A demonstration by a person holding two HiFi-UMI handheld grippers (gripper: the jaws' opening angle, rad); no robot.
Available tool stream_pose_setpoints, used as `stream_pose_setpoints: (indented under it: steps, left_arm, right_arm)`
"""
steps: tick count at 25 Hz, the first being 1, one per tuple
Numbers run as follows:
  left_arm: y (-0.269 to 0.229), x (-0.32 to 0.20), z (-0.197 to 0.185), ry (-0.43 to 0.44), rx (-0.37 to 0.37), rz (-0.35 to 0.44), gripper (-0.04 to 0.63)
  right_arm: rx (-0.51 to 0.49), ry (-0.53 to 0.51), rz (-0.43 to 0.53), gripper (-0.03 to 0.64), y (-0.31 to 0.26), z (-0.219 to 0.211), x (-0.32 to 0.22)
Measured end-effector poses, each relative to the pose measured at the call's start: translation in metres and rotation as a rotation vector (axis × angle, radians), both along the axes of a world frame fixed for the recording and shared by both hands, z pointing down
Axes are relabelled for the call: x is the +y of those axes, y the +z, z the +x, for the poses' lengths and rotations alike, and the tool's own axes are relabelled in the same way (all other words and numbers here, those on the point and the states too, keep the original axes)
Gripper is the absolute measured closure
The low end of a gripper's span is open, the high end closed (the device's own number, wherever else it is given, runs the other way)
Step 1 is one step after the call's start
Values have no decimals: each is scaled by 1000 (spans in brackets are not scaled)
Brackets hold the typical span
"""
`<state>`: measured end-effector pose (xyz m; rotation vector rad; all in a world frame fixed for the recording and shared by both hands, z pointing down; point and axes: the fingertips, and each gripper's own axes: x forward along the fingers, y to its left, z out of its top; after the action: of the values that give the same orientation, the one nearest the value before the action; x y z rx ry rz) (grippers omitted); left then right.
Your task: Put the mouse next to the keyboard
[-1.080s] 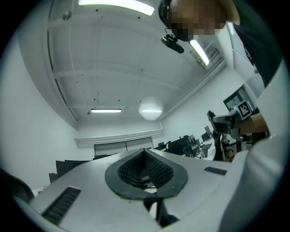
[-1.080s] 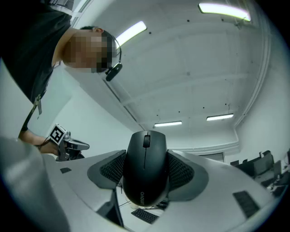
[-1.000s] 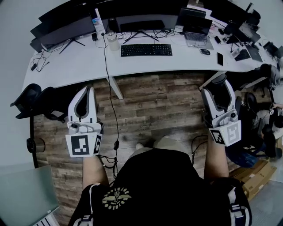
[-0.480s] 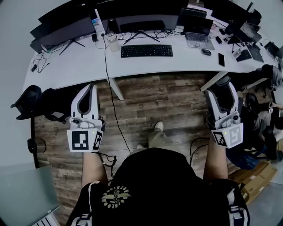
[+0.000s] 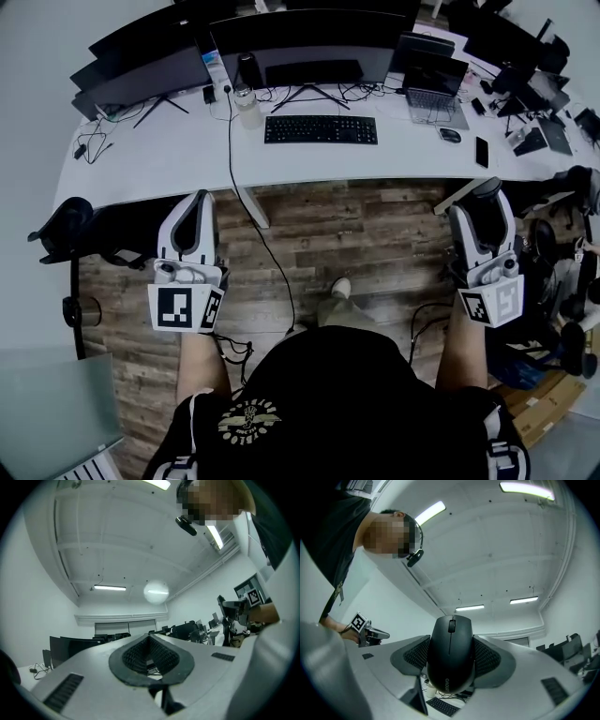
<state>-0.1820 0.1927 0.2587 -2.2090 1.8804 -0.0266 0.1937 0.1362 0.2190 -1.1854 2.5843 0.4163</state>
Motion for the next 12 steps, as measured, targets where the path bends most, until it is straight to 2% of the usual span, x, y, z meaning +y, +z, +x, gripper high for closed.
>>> stream_pose_setpoints:
  steps: [12]
  left_arm:
    - [9,-74,3,-23,33,-11,594]
  right_arm:
    - [3,-52,-11,331,-2,-1,-77]
